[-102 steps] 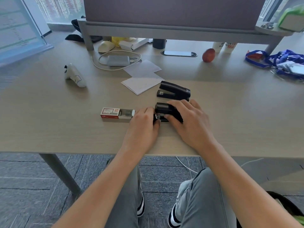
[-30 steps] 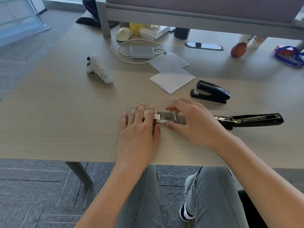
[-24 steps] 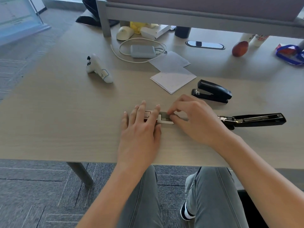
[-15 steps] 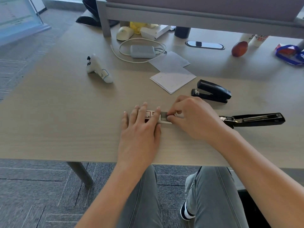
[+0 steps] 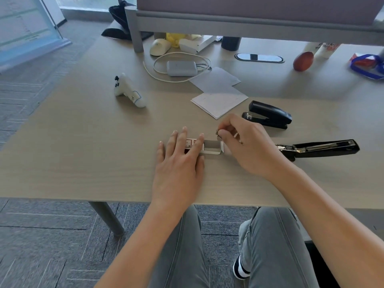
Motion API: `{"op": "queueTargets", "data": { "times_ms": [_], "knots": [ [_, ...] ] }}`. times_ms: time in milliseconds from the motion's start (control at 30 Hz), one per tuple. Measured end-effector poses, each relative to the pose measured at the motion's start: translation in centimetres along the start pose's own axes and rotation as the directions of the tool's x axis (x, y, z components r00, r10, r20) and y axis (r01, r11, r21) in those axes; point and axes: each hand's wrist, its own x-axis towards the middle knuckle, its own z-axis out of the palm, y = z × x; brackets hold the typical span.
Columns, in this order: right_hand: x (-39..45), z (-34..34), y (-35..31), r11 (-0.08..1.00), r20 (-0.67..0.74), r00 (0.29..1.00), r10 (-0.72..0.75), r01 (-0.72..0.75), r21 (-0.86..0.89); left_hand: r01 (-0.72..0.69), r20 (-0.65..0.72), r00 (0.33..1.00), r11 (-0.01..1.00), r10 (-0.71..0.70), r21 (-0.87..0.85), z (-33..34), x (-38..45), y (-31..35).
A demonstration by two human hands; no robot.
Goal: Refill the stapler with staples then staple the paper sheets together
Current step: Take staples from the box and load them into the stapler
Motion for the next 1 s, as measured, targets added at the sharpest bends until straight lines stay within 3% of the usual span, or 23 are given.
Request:
{"op": "queueTargets", "data": {
  "times_ms": [500,833,1000],
  "knots": [
    [0.0,0.0,-0.3,0.986,-0.043,0.994,0.099,-0.092,0.137,0.051,-0.023,0.998,0.994,-0.054,-0.097,-0.3,-0.1,0.4],
    [-3.4,-3.6,1.7,0.969,-0.186,0.972,0.142,-0.098,0.226,-0.013,-0.112,0.994,0.995,0.001,-0.103,-0.6,-0.1,3.2],
    [-5.1,-5.3,3.9,0.939,-0.245,0.946,0.212,-0.128,0.320,-0.110,-0.084,0.992,0.982,0.098,-0.151,0.0,0.1,6.5]
  ]
}}
